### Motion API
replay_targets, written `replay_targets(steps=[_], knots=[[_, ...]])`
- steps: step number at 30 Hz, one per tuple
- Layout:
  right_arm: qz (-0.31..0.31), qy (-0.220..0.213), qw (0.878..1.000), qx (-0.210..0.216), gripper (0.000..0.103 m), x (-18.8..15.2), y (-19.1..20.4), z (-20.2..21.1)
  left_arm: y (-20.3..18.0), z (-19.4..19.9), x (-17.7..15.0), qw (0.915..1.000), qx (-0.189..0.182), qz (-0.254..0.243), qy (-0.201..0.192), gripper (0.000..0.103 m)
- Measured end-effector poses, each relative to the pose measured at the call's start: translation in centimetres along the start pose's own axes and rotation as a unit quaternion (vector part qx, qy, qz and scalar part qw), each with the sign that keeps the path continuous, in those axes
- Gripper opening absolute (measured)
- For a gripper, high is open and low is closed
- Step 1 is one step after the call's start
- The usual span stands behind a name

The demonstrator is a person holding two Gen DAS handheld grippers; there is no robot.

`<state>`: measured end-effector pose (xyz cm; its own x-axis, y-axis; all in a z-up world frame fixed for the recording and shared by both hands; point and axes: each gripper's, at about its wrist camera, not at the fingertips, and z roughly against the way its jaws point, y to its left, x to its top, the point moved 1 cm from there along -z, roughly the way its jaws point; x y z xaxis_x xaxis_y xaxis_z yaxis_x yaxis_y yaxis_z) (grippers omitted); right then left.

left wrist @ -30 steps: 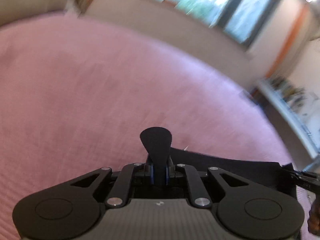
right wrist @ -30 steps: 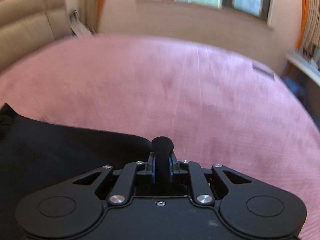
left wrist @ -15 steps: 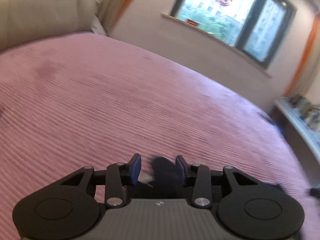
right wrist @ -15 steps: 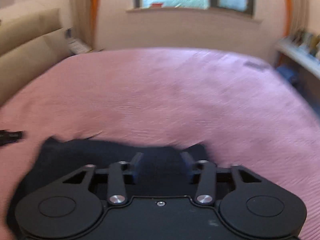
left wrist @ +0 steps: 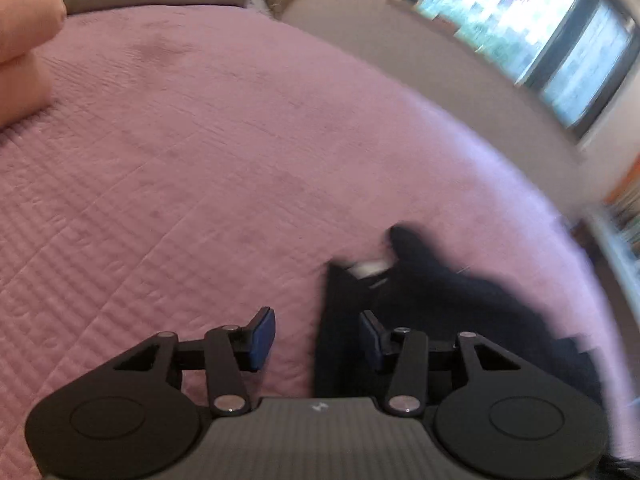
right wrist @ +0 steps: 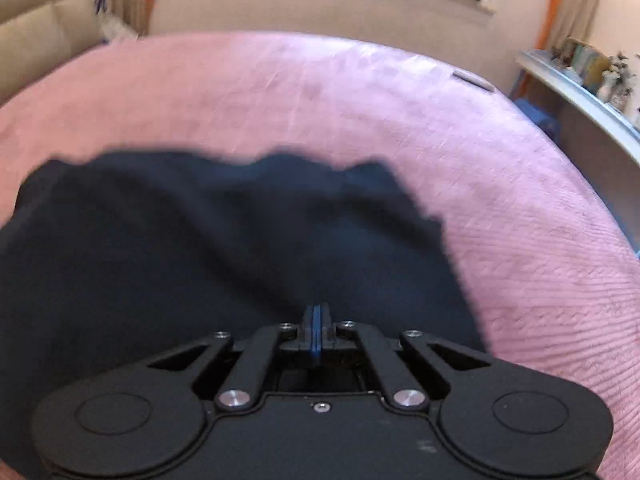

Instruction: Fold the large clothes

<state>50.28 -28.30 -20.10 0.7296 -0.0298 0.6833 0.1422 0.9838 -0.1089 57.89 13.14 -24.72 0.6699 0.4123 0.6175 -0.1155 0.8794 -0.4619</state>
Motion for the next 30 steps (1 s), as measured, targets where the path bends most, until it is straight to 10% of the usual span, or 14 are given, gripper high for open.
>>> replay_targets(steps=[5,8,16,19,26,30], knots=[[-0.02,-0.076,0.997,-0.003,0.001,5.9,-1.1,-3.8,-6.2,-0.7,2.1,0.9935,-0.075,-0.081,-0.028,0.056],[-0.014,-0.041,0.999,0.015,0.001,7.5,-1.2,-10.0,-8.9,-5.0,1.2,0.9875,-0.098,-0.122,0.017,0.052],[0.057,0.004,0.987,-0.151,0.001,4.0,-4.0,-14.1,-5.4,-7.6,0.3,0.9909,-0.058,-0.12,0.019,0.006],[-0.007,0.024,0.991,-0.128,0.007,3.1,-5.6,-10.9,-4.3,-5.4,0.3,0.9919,-0.054,-0.114,0.015,0.007],[0.004,-0.045,0.994,0.096,0.009,0.4,5.3,4.1,-3.9,3.1,-2.3,0.9938,-0.031,-0.105,0.019,0.025],[0.042,-0.002,0.99,0.135,0.008,-2.1,10.8,2.6,-1.6,6.9,-4.7,0.9978,0.011,-0.063,0.018,0.029]])
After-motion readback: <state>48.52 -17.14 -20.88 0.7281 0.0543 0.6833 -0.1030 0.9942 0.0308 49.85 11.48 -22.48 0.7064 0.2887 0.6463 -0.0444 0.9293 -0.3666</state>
